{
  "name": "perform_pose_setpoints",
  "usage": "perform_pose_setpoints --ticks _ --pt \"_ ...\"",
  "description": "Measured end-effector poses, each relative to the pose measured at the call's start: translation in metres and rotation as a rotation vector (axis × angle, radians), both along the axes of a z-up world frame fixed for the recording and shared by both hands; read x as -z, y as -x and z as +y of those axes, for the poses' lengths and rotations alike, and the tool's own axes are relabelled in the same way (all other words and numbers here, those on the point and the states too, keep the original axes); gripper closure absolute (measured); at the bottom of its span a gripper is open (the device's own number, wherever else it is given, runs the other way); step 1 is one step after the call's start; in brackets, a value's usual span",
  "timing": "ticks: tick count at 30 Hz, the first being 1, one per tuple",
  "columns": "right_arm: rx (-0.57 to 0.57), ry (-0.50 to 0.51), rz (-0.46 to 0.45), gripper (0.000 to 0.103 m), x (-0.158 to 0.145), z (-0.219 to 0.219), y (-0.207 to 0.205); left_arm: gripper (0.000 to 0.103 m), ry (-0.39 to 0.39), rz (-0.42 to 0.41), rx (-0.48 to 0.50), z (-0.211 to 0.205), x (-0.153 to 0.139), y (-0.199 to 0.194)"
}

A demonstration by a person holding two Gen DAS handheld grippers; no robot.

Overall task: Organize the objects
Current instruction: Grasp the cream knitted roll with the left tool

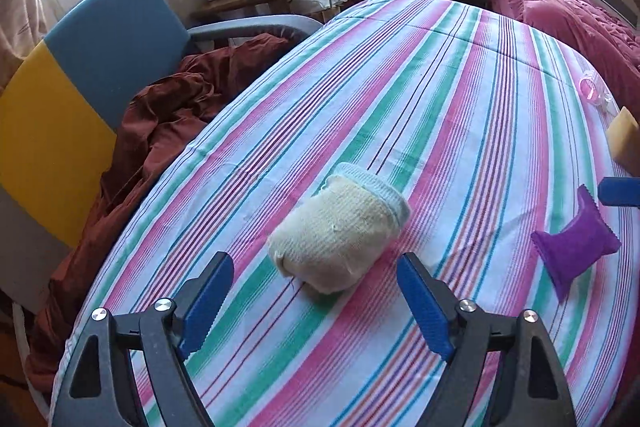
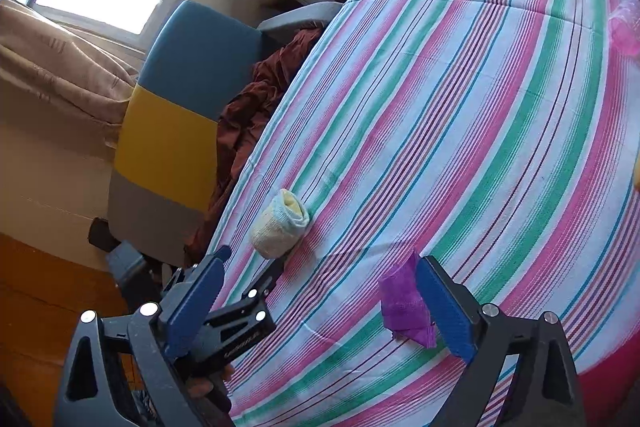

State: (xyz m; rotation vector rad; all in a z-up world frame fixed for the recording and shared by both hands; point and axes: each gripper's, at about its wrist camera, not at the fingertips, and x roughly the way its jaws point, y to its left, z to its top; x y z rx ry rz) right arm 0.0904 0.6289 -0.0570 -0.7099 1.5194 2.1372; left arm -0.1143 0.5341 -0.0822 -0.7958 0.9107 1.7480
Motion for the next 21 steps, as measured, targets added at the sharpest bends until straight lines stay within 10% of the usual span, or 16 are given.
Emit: perform_pose_setpoints --ticks 7,9,21 --pt "-0.026 0.032 -0.005 0.005 0.007 0.000 0.006 0.019 0.022 -0.027 0.080 0.037 0.014 0.006" --pt "-0.020 0.031 -0.007 0.005 0.007 0.001 0.006 0.042 0.031 -0.095 0.065 0.040 0.022 0.007" --pt "-0.001 -0.001 -0.060 0.005 0.008 0.004 0.007 0.046 -0.079 -0.169 -0.251 -0.073 0.017 -0.025"
